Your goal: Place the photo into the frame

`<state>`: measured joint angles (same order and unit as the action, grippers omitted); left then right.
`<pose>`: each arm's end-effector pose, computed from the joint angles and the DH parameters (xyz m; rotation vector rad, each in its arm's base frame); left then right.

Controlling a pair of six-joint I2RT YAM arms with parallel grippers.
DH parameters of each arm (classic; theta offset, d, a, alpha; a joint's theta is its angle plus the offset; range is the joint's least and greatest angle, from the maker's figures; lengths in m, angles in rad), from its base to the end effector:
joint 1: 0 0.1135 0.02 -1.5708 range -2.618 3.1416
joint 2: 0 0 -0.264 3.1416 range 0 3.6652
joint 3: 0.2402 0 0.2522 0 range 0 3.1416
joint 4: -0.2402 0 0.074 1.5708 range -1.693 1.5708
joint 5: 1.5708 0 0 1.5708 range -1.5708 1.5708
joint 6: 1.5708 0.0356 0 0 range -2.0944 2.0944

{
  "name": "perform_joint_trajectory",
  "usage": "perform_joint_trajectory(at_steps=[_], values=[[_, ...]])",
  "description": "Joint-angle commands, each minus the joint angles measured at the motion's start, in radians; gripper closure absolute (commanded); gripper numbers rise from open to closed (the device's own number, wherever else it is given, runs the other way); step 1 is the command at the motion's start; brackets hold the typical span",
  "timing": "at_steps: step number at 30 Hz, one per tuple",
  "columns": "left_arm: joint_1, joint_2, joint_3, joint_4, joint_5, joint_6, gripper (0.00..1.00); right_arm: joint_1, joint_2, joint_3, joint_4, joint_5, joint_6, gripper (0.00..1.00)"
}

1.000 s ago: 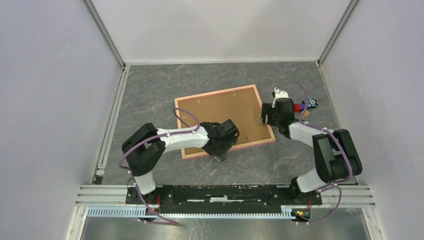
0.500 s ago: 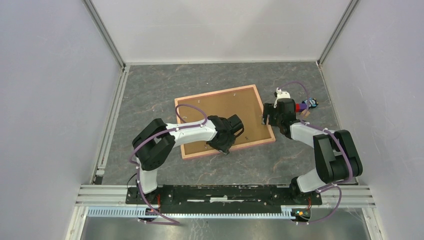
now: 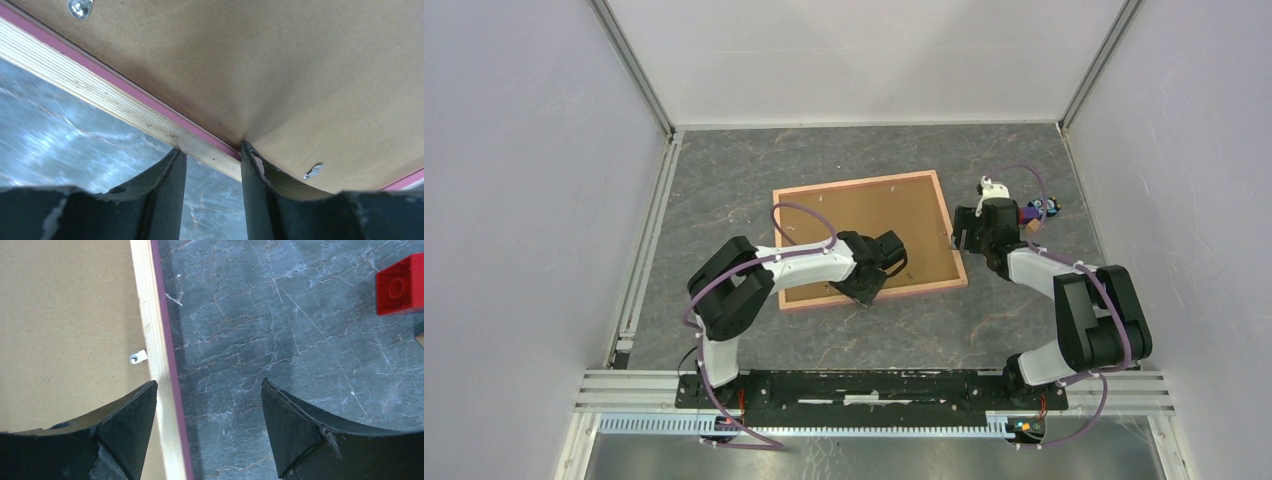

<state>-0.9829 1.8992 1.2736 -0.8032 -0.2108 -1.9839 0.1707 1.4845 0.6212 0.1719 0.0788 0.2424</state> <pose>0.2027 -0.2906 0.1609 -1.4176 2.5462 -0.1796 0.2827 0.0459 0.1595 0.1230 2.2596 0.1310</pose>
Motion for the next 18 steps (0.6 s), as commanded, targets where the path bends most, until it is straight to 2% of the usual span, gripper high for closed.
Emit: perform_joint_trajectory(at_steps=[1,3,7,11,17,18], values=[[0.012,0.005,-0.058,-0.209,-0.213,0.312,0.8,-0.011,-0.049,-0.017,0.041,0.009,0.0,0.19],[0.016,-0.006,-0.102,-0.206,-0.255,0.423,0.87,-0.014,-0.057,-0.021,0.044,0.009,0.0,0.18],[0.05,-0.054,-0.239,-0.072,-0.249,0.734,0.97,-0.015,-0.062,-0.024,0.047,0.008,-0.001,0.18],[0.055,-0.139,-0.32,0.044,-0.274,1.016,0.98,-0.015,-0.052,-0.023,0.049,0.005,-0.001,0.18],[0.06,-0.186,-0.326,0.072,-0.341,1.42,0.98,-0.014,-0.027,-0.014,0.067,-0.057,-0.023,0.18],[0.08,-0.177,-0.306,0.053,-0.313,1.461,0.98,-0.015,-0.026,-0.015,0.074,-0.074,-0.036,0.17]])
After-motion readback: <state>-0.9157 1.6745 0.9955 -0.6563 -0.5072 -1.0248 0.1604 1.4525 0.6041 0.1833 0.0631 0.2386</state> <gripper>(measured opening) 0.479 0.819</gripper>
